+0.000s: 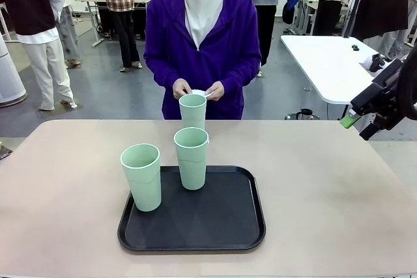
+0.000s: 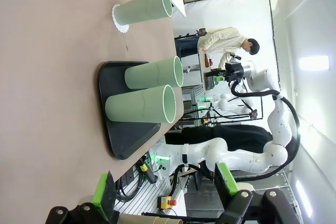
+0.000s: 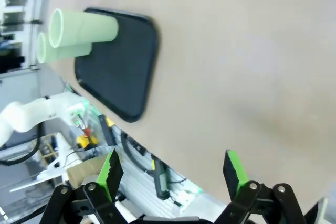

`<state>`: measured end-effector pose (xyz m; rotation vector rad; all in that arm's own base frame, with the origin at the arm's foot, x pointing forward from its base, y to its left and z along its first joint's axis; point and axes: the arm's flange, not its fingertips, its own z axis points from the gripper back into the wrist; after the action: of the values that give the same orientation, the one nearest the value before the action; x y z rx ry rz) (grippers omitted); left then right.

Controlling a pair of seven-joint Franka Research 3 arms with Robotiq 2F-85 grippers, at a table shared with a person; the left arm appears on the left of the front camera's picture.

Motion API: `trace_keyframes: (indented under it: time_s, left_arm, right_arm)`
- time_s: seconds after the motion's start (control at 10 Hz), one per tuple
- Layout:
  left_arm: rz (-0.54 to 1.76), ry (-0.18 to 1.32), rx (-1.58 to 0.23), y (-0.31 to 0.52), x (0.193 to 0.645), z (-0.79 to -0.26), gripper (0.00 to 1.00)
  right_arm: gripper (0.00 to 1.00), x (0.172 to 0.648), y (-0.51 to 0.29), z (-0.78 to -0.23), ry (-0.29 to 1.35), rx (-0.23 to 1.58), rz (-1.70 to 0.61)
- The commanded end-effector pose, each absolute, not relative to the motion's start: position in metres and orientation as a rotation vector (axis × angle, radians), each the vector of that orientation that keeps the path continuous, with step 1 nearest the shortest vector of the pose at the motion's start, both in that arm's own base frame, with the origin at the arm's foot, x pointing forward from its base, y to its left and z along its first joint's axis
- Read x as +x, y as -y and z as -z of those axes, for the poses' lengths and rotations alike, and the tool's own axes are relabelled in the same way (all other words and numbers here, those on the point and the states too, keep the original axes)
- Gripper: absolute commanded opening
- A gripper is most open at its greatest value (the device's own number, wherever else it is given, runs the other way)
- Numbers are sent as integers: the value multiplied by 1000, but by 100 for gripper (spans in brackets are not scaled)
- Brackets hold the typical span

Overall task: Place coasters on the table and set cups on them.
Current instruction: Take one Reusable plastic cup from the Flat Tray and place it on a coaster set by the human.

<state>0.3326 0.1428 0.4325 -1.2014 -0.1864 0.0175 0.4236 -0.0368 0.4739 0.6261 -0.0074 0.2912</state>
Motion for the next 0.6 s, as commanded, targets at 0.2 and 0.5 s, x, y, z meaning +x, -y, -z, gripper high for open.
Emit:
trace_keyframes:
  time_s: [0.2, 0.5]
  left_arm:
    - [-4, 196, -1209, -145, 331, -434, 100]
    - [-4, 196, -1209, -145, 331, -434, 100]
  right_arm:
    - [100, 449, 100, -467, -47, 1011, -322]
    - [100, 460, 187, -429, 24, 1377, -224]
